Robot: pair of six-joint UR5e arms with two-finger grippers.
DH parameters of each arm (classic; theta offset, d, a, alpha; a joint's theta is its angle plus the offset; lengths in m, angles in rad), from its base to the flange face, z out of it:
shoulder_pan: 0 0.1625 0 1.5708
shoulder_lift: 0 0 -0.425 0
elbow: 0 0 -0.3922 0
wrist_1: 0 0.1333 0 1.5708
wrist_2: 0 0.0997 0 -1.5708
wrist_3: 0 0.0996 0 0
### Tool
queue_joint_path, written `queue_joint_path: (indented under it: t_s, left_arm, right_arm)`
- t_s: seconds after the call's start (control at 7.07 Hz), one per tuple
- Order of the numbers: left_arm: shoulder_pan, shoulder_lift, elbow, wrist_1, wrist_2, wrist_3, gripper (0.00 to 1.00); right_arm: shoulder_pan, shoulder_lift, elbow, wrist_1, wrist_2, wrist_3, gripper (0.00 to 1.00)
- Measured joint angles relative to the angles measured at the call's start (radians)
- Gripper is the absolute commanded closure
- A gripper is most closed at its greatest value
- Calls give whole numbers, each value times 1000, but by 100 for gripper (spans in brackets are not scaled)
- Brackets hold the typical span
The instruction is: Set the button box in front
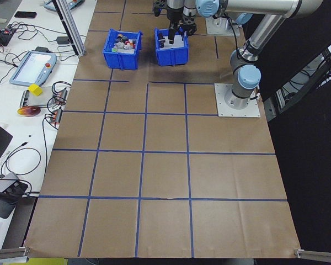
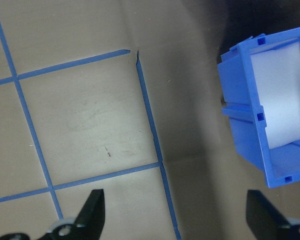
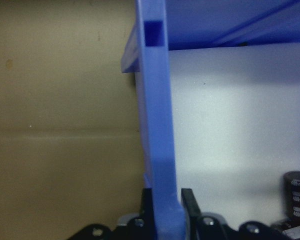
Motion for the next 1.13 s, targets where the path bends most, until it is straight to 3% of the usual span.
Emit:
queue_joint_path:
  t_s: [0.42, 0.85, 1.13]
  left_arm:
    - [-2, -25, 18, -4, -2, -113, 0]
    - [-44, -34, 20, -4, 28, -140, 0]
    - [-55, -35, 20, 1, 38, -142, 0]
  right_arm:
    - [-29, -55, -25, 44, -5, 34, 0]
    - [-185, -149, -104, 255, 8, 42, 0]
    - [-319, -157, -164, 300, 11, 59, 0]
